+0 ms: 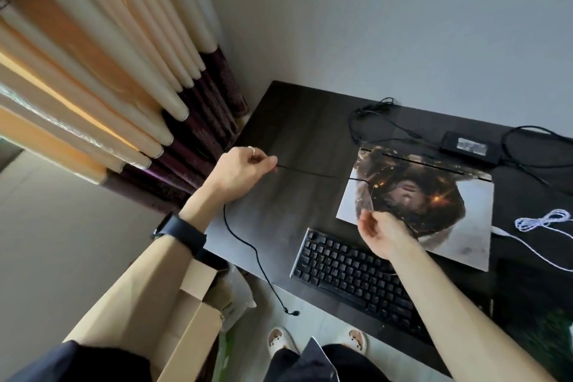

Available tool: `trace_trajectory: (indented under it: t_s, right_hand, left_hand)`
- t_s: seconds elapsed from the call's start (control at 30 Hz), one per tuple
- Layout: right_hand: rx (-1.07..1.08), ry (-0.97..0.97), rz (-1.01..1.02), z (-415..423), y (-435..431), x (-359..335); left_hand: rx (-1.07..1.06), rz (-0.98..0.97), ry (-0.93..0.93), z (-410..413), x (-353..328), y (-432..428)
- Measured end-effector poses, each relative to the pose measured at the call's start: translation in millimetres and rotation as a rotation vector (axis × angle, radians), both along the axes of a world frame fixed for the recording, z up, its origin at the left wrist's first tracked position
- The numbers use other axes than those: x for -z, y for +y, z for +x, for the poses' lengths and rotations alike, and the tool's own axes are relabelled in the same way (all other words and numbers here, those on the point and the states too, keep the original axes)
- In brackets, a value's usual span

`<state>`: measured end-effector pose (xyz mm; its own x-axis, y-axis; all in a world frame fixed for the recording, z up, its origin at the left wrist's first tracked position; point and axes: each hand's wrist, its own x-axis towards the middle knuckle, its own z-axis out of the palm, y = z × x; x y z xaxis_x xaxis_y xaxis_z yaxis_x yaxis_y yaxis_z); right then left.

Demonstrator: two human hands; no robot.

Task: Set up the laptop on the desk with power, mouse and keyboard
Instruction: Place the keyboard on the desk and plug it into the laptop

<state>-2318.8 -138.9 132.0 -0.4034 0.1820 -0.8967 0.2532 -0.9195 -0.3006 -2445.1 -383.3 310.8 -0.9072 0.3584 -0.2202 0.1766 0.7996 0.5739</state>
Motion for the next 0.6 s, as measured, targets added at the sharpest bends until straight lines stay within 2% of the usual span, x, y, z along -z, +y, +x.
trace_trajectory:
  t_s: [0.03, 0.1, 0.17, 0.23, 0.33, 0.47, 0.53, 0.6]
  right_hand:
    - [-0.124, -0.030, 0.121, -2.7, -9.0, 2.6]
    - [-0.378, -0.093, 0.537, -4.2, -20.3, 4.5]
    - [-0.572, -0.163, 0.978, -0.2, -22.0, 1.0]
    - [-0.690, -0.191, 1.183, 2.7, -15.9, -2.9]
    - [-0.759, -0.211, 1.243, 0.2, -5.3, -7.7]
    - [-0.638, -0.172, 1.352, -5.7, -7.5, -16.8]
    - [-0.648, -0.275, 1.327, -11.4, -8.1, -14.3]
    - [-0.885, -0.463, 1.284, -15.6, -9.4, -1.2]
  left_hand:
    - [0.001, -0.042, 0.046, -3.2, -5.4, 7.1]
    - [-0.027, -0.087, 0.169, -10.2, -12.5, 14.8]
    - [-0.156, -0.011, 0.301, -16.9, -15.9, 11.5]
    - [-0.300, 0.121, 0.363, -24.6, -14.2, 0.7]
    - [-0.484, 0.271, 0.332, -38.5, -3.1, -17.8]
    - [-0.678, 0.368, 0.285, -60.1, 10.2, -31.1]
    - [-0.708, 0.395, 0.266, -70.7, 18.5, -33.3]
    - [-0.697, 0.404, 0.232, -80.6, 29.9, -32.7]
